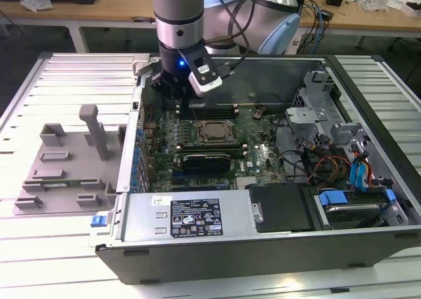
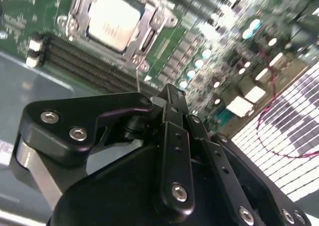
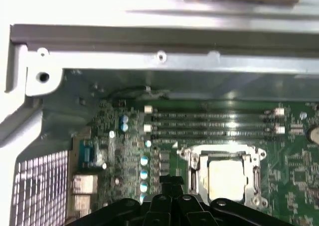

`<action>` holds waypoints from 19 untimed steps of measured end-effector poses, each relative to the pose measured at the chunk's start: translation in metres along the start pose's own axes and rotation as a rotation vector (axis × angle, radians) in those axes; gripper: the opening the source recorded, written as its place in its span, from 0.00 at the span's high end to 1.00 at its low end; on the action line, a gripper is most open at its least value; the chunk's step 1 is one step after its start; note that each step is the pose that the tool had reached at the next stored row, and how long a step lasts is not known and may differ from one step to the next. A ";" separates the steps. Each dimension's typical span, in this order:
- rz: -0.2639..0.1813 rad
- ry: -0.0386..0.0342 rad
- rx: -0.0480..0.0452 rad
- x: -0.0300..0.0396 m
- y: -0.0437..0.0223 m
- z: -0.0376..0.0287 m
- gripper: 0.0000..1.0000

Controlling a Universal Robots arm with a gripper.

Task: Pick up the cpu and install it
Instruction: 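Install the first cpu locking lever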

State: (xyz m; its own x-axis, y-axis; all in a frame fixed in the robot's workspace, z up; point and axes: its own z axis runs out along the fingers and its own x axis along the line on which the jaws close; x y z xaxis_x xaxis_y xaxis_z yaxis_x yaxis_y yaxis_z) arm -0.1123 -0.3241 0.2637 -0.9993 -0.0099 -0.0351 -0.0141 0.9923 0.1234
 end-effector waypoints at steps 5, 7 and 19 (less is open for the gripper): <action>0.001 -0.0004 -0.0311 0.0034 0.0000 0.0002 0.89; 0.002 -0.0007 -0.0514 0.0049 0.0000 0.0005 0.89; 0.011 -0.0029 -0.1094 0.0004 -0.0013 0.0088 0.89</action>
State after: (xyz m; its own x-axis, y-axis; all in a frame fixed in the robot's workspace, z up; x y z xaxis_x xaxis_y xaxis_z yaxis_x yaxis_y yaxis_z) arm -0.1124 -0.3243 0.2548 -0.9993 0.0014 -0.0360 -0.0070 0.9729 0.2313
